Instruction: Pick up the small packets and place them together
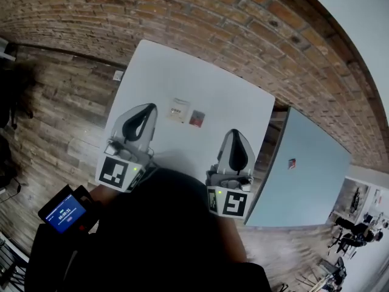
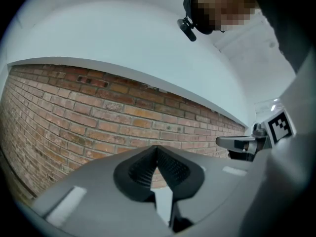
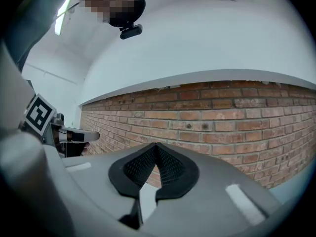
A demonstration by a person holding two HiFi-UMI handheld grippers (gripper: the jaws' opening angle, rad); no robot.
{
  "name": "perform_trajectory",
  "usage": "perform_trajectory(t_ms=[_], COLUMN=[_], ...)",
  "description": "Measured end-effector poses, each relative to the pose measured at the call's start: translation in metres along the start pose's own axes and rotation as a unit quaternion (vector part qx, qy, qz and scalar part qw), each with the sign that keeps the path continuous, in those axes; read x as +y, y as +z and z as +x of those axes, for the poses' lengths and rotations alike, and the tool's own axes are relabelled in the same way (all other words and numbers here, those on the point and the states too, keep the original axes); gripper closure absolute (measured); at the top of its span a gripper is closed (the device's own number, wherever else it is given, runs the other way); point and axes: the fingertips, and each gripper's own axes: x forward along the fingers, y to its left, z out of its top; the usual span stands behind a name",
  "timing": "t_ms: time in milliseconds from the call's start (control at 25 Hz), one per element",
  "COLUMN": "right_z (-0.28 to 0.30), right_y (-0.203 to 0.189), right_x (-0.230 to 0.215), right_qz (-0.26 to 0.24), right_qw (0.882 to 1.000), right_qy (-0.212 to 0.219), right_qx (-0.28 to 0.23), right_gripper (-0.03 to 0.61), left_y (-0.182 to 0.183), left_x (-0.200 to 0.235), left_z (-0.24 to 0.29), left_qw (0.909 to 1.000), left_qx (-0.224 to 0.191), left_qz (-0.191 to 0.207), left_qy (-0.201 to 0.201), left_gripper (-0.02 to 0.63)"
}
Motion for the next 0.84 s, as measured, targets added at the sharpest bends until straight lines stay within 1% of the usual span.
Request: perform_trajectory(t_ms=[200, 480, 680, 840], right_z=[-0.002, -0.008, -0.011, -0.013], right_y=[0.001, -0.006, -0.009, -0.010], right_x=[0.004, -0.001, -0.003, -0.006], right_qz=[-0.001, -0.004, -0.008, -0.012], right_qw=[1.000, 1.000, 1.000, 1.000], right_qy=[-0.001, -0.008, -0.011, -0.014], right_qx=[-0.003, 0.004, 0.003, 0.001], right_gripper=[0.578, 0.578, 0.578, 0.577], left_y=[-0.001, 0.003, 0.002, 0.007], left_x=[0.003, -0.007, -0.014, -0.023], left_z=[0.002, 0.003, 0.001, 0.005], left_qw=[1.0000, 0.9999, 0.9994, 0.9994], left_qx=[-0.003, -0.007, -0.010, -0.014], left_qz=[-0.002, 0.009, 0.030, 0.029], left_qy=[0.003, -0.006, -0.009, -0.011], left_gripper=[0.614, 0.614, 0.614, 0.614])
